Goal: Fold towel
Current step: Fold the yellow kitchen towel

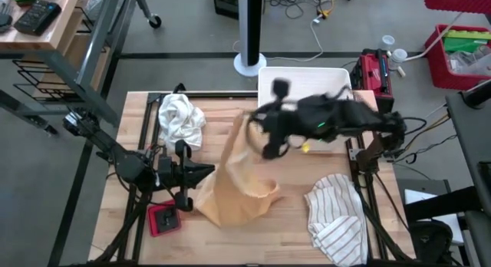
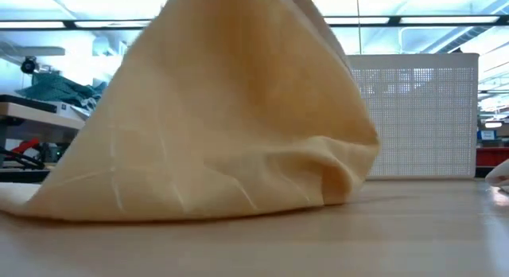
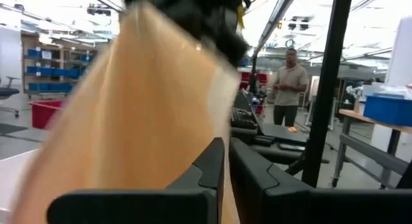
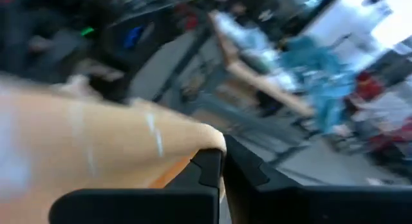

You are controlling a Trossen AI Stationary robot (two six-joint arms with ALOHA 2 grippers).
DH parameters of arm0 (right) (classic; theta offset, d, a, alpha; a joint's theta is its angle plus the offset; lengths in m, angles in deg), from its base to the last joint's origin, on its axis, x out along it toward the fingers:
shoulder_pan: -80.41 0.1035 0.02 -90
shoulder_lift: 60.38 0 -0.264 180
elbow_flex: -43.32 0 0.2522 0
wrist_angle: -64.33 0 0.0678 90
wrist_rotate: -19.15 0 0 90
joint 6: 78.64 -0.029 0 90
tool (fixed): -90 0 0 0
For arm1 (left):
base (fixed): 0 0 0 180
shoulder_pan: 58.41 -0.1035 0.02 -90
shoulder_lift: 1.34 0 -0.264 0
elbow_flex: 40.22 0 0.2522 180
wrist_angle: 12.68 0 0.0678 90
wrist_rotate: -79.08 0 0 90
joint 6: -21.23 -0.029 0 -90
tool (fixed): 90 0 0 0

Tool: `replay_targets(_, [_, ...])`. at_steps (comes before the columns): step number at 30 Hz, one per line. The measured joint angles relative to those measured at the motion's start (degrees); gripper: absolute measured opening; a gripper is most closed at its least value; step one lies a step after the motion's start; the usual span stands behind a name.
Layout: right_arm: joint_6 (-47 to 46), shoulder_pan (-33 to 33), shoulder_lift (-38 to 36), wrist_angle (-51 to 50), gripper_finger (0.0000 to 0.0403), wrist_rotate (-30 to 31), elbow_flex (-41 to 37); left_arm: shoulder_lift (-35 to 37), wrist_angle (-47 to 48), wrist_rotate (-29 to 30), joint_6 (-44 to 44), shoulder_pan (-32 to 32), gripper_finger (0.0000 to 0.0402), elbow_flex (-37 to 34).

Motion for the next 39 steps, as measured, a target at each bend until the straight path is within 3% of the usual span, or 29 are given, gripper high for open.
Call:
replay_targets(4, [6.29,0.26,-3.8,3.86,0.0001,7.68,-0.01,0.11,0.07,0.01,0.05,0.0,0.0018,-0.01])
replay_targets(8, [6.95,0.8,-6.64,4.52,0.0001,17.08,0.58,0.54,-0.19,0.05,-1.0,0.0,0.0011,0.0])
replay_targets(12, [-0.85,1.8,-8.9,-1.45,0.0,20.31,0.7,0.85,0.33,0.82,-2.71,0.0,0.0001,0.0])
replay_targets(15, [-11.7,1.97,-9.16,-11.73,0.0,18.96,0.75,0.87,1.87,7.69,-4.1,0.02,0.0001,0.0])
replay_targets(18, [-24.13,1.82,-7.94,-22.81,0.0,11.23,0.68,0.44,5.34,18.6,-4.23,-0.02,0.0002,0.02])
replay_targets(20, [-29.93,1.8,-6.14,-26.76,0.0,4.57,0.56,-0.59,7.84,21.79,-4.52,-0.4,0.0001,0.02])
replay_targets(22, [-32.64,1.89,-3.44,-29.18,0.0,-1.7,0.24,-1.93,8.38,20.24,-5.4,-1.15,0.0002,0.0])
replay_targets(27, [-31.42,1.68,4.62,-27.14,0.0,-21.75,-0.01,-5.06,4.4,5.67,-6.9,-4.09,0.002,0.0])
replay_targets(29, [-27.77,1.74,7.5,-24.28,0.0,-24.33,-0.01,-5.78,3.57,4.16,-6.91,-4.88,0.003,0.54])
replay_targets(35, [-17.16,1.73,12.79,-16.63,0.0,-24.58,-0.01,-7.68,4.07,4.45,-7.24,-5.14,0.0057,1.73])
replay_targets(39, [-7.98,1.87,13.37,-14.94,0.0,-34.96,-0.01,-7.46,7.62,4.6,-7.63,-4.86,0.0075,1.86])
